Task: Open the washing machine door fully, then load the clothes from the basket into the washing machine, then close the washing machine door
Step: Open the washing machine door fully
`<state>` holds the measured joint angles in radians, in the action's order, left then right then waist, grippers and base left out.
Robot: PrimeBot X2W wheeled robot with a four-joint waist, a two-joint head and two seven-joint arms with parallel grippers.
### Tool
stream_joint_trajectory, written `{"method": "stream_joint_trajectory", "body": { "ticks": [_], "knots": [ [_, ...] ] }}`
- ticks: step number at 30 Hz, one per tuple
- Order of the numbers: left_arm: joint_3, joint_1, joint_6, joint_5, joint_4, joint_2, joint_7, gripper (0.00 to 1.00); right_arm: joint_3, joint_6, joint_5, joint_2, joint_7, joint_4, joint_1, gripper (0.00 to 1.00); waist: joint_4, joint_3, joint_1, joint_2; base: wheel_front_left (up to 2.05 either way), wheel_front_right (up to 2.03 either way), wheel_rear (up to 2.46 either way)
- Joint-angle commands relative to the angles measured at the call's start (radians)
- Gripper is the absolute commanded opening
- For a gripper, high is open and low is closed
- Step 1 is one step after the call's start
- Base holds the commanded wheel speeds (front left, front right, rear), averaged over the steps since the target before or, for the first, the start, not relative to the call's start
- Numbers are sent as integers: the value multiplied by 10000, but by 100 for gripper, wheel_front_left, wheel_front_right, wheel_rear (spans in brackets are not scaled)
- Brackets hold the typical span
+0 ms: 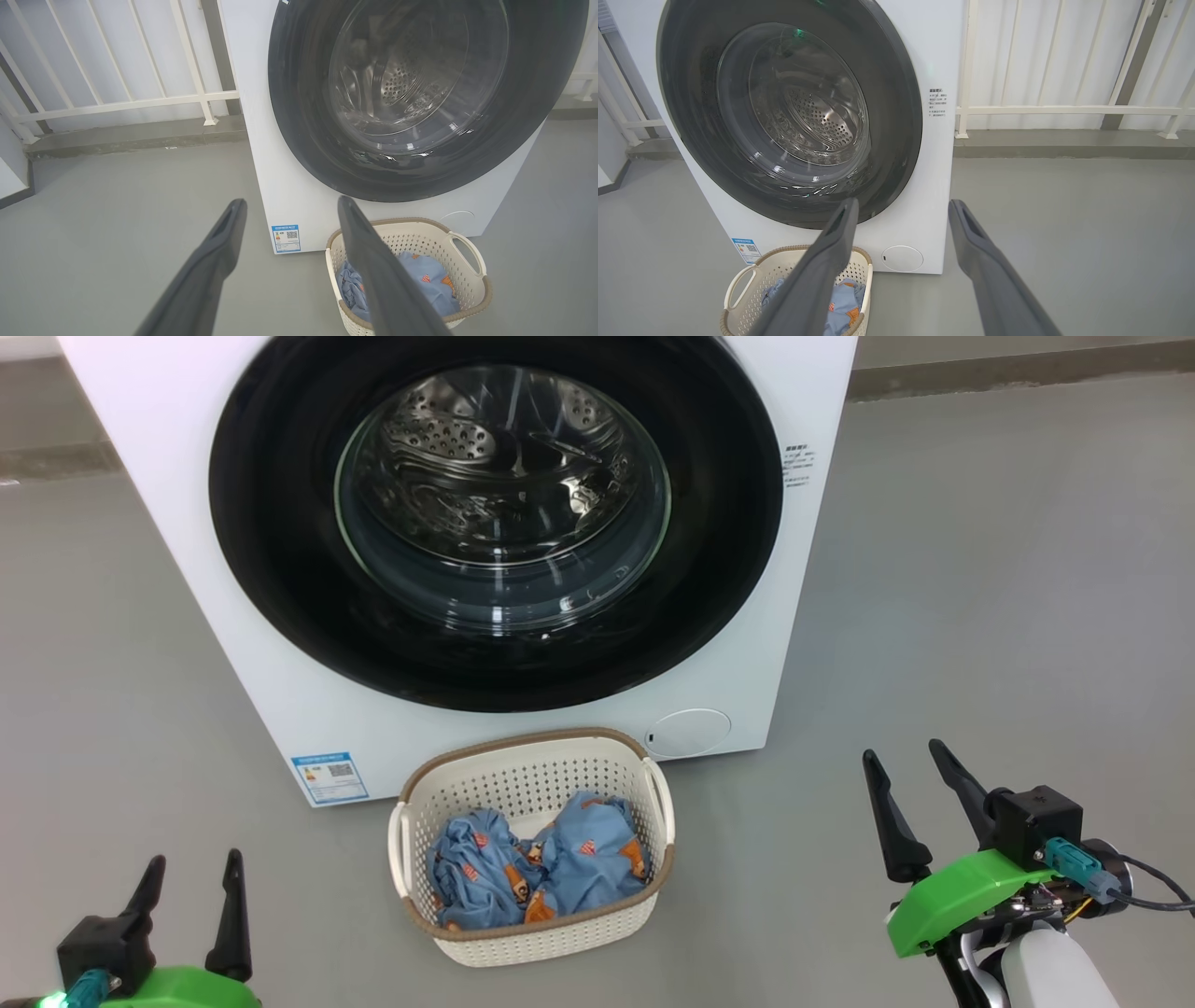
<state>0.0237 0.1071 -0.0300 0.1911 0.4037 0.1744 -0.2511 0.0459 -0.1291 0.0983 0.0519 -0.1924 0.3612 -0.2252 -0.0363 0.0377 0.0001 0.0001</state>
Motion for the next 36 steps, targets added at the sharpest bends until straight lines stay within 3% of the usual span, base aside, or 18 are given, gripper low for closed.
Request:
{"method": "stream_joint_trajectory", "body": {
  "ticks": [1, 22, 36],
  "knots": [
    [330, 315, 38, 13, -293, 288, -106, 100, -200, -16, 57, -16, -34, -217, -166, 100, 3, -6, 0, -1, 71, 71, -143],
    [422, 268, 2, 166, -590, 188, -106, 100, -77, -16, 127, -16, -33, -272, -105, 100, 5, -176, 0, -1, 109, 108, -218],
    [465, 192, -169, -15, -925, 153, -106, 100, -86, -16, 139, -16, -95, -291, -121, 100, 81, -261, 0, -1, 28, 28, -57]
  ]
}}
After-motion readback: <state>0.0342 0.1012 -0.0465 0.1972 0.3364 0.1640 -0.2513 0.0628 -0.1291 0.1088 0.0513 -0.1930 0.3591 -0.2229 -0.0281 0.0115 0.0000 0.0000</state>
